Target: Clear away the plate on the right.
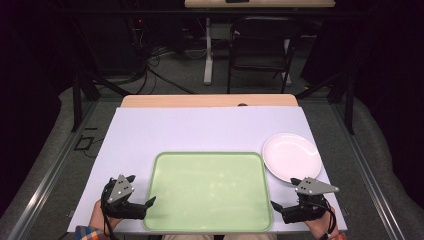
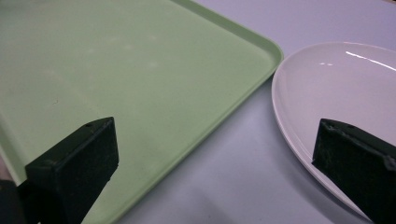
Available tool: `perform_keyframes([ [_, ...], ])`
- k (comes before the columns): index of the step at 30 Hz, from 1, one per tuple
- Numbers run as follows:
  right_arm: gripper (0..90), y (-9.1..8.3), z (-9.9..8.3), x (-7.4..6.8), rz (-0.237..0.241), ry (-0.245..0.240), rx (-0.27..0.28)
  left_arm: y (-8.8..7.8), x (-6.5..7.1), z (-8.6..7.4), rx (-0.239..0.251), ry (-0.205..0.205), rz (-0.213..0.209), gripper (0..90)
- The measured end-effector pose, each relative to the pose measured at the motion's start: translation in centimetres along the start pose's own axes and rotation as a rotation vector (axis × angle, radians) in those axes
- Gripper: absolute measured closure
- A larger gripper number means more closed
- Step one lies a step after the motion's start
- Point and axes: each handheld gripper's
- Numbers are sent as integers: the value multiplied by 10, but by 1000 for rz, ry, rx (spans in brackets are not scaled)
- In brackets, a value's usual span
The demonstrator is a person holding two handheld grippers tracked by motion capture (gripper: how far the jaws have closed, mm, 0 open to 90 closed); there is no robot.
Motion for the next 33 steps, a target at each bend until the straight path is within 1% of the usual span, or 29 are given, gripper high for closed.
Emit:
perform_keyframes([
  [3,0,0,0,0,-2,1,-2,0,0,0,-1,-4,-2,29],
  [5,0,-1,0,0,-4,4,0,2,0,0,-20,3,-11,28],
  [7,0,-1,0,0,-4,5,-3,3,2,0,-26,4,-14,27],
  [9,0,0,0,0,-1,6,-5,3,2,0,-27,6,-14,27],
  [14,0,0,0,-1,6,9,-8,3,1,1,-20,-5,-16,26],
  [17,0,-1,1,0,10,10,-6,2,1,0,-24,3,-15,25],
  [18,0,-1,1,1,0,18,-4,2,1,0,-23,4,-16,25],
  [23,0,-2,1,2,-3,32,-1,2,1,1,-24,3,-15,23],
  [25,0,-3,1,3,-12,30,1,2,1,1,-24,3,-15,23],
  [26,0,-3,2,3,-11,40,3,2,1,1,-23,4,-12,23],
  [33,0,-4,3,3,-27,32,-3,0,2,1,-18,-4,-9,25],
])
Point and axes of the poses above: each handheld gripper's, and its own axes: y roughly forward along the jaws, z roughly out of its top, x roughly to its right, and after that the axes turned 3 degrees about -y, right-handed
